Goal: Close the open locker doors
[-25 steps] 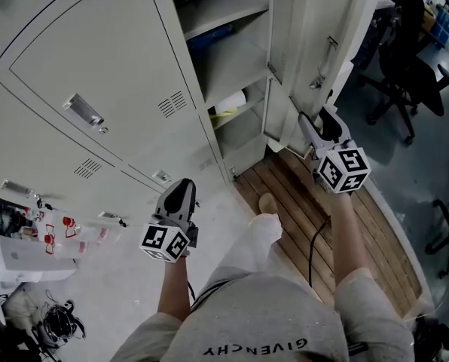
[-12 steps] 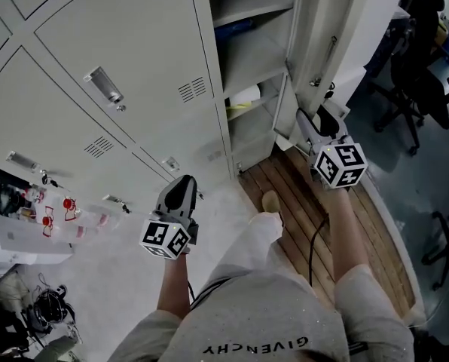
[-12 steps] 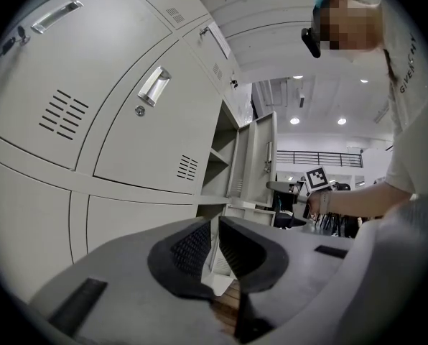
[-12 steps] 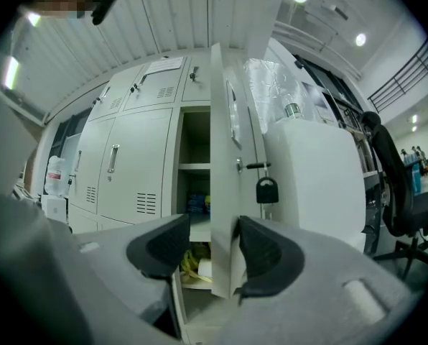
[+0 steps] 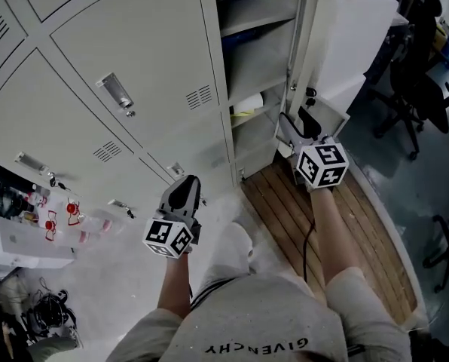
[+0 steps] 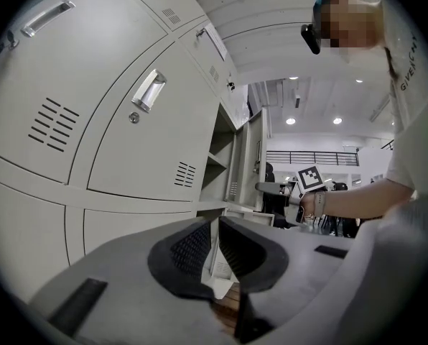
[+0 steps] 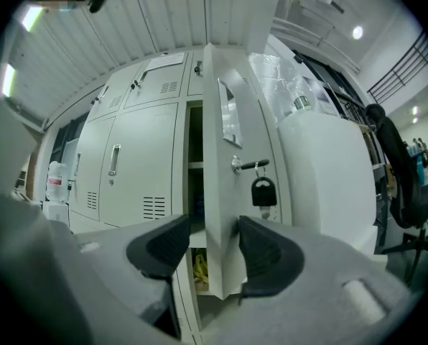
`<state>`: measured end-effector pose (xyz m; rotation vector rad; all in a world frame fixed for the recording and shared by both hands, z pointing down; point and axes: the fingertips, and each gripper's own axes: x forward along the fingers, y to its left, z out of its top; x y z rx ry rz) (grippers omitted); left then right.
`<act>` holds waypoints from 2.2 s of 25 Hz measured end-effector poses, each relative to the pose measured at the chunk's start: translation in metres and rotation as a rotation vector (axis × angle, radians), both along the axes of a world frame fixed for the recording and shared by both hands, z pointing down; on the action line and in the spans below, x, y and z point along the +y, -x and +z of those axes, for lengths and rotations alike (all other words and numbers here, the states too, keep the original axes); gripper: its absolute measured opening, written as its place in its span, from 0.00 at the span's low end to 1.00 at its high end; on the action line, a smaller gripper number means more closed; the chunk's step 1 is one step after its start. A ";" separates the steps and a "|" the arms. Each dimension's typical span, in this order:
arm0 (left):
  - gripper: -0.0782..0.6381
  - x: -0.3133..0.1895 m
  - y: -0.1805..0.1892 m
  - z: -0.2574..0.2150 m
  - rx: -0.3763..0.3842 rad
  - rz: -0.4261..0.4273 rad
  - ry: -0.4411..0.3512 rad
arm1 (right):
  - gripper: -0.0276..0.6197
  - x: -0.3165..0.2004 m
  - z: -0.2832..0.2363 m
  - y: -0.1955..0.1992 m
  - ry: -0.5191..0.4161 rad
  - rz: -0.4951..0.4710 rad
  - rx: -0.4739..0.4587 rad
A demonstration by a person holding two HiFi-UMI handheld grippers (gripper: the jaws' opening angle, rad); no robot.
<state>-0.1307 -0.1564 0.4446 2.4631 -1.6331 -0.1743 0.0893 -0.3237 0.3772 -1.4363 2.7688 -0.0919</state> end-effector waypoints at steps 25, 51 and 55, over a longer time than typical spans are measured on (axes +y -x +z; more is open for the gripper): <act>0.15 -0.102 0.047 -0.016 0.018 0.049 -0.007 | 0.36 -0.061 0.005 0.109 -0.002 -0.025 -0.012; 0.15 -0.138 0.019 -0.003 0.000 0.252 -0.013 | 0.36 -0.097 0.013 0.148 -0.022 -0.042 0.045; 0.15 -0.141 0.012 0.001 0.019 0.283 -0.004 | 0.36 -0.098 0.014 0.148 -0.018 -0.044 0.029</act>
